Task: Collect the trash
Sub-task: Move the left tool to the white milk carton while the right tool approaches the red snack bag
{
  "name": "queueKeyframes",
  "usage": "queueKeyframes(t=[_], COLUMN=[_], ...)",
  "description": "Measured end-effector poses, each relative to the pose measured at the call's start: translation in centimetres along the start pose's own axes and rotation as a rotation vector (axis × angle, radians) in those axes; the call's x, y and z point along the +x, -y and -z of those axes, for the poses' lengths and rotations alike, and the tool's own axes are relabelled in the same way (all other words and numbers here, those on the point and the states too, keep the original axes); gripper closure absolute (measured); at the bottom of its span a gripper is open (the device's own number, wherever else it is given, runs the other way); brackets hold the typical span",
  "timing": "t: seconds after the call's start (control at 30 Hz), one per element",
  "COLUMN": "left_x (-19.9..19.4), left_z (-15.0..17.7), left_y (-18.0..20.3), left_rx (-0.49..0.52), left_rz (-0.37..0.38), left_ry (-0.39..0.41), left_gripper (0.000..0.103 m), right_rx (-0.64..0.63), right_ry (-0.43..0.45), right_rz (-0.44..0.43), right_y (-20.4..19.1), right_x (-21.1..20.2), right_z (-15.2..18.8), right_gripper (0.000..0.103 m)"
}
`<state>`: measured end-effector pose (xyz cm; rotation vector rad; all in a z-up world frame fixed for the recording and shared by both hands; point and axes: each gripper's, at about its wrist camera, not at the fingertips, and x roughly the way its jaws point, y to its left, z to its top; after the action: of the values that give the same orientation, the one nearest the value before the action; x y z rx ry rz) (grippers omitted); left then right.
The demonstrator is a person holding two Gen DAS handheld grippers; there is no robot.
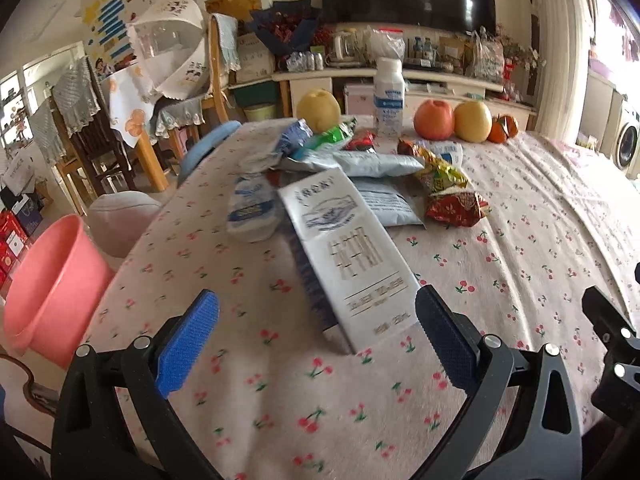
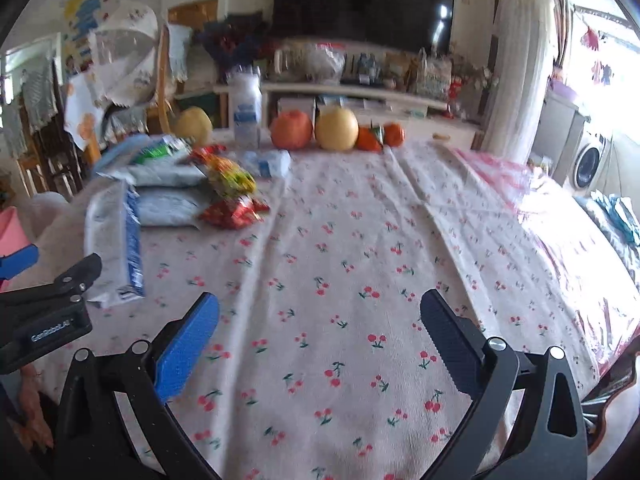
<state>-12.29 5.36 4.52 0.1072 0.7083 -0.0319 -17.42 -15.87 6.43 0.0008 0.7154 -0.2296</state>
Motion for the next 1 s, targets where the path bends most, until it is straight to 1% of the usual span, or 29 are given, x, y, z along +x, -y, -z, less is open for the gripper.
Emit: queueKeyframes(t=[0.13, 0.23, 0.4, 0.67, 1.0], left_x=[-2.0, -3.2, -4.7, -6.3, -7.1], left_z=[0.3, 0.5, 1.2, 1.8, 2.1], left_y=[-1.3, -1.9, -2.9, -4.4, -5.4], left_rx=[-0.038, -0.046, -0.054, -0.073, -0.087], left_rz=[0.021, 0.026, 0.028, 0.029, 0.026], left_ry=[0.056, 0.09, 0.118, 0.154, 0.174], left_gripper=[0.004, 0.004, 0.004, 0.004, 0.004], right_rx=[-0.014, -0.021, -0.034, -0.061, -0.083], right_ry=[0.101, 0.151, 0.212, 0.262, 0.283], right_rz=[-0.02, -0.034, -0.051, -0.068, -0.07], right_y=[-0.9, -1.2, -1.7, -2.4, -2.9], right_x=[-3.2, -4.8, -6.9, -9.3, -10.0], right_z=[0.5, 0.8, 1.2, 2.2, 2.7], right_gripper=[0.004, 0.004, 0.004, 0.004, 0.004])
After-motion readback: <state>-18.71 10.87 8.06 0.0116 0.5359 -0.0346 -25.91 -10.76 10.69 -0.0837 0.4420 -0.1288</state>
